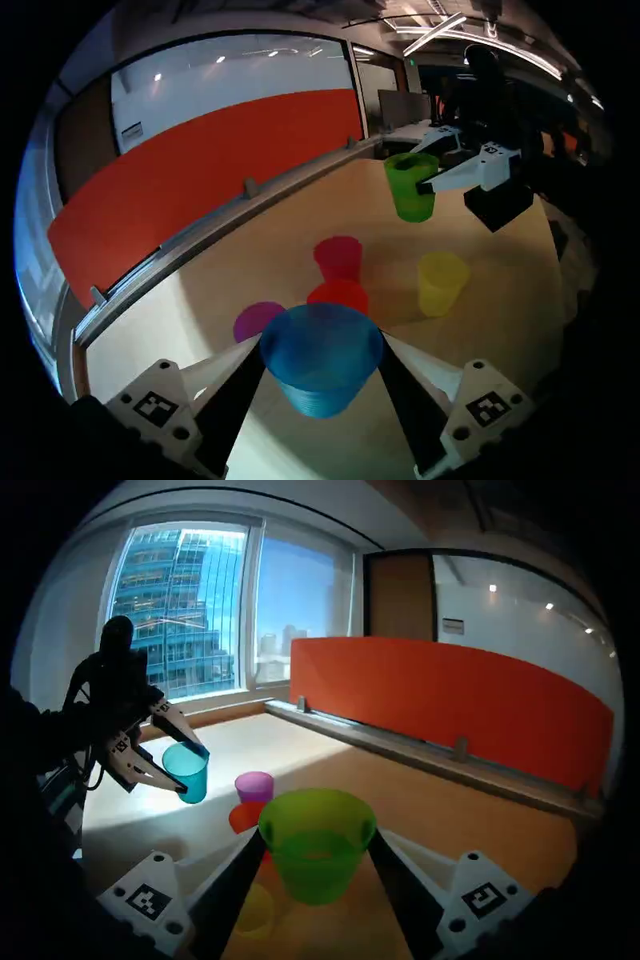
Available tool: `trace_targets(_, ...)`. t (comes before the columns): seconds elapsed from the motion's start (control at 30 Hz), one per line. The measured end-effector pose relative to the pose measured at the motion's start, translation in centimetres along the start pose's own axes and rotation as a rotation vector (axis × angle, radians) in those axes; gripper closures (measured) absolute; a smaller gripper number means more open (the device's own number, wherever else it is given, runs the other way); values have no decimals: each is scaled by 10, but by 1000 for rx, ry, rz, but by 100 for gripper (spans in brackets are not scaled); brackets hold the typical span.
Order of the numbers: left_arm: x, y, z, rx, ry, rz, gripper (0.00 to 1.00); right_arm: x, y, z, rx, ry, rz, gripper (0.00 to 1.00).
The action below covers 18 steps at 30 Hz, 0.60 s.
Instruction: Pour water
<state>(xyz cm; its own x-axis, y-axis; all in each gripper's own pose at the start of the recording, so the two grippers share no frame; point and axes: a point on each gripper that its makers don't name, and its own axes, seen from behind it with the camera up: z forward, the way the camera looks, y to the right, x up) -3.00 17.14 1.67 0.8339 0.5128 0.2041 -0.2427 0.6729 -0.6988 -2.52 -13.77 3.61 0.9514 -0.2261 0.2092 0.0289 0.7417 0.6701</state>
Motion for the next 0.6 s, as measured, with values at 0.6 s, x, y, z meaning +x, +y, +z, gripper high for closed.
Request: trace_targets(0.6, -36, 2, 22, -32, -114, -18, 11, -45, 14, 12, 29, -146, -24, 9)
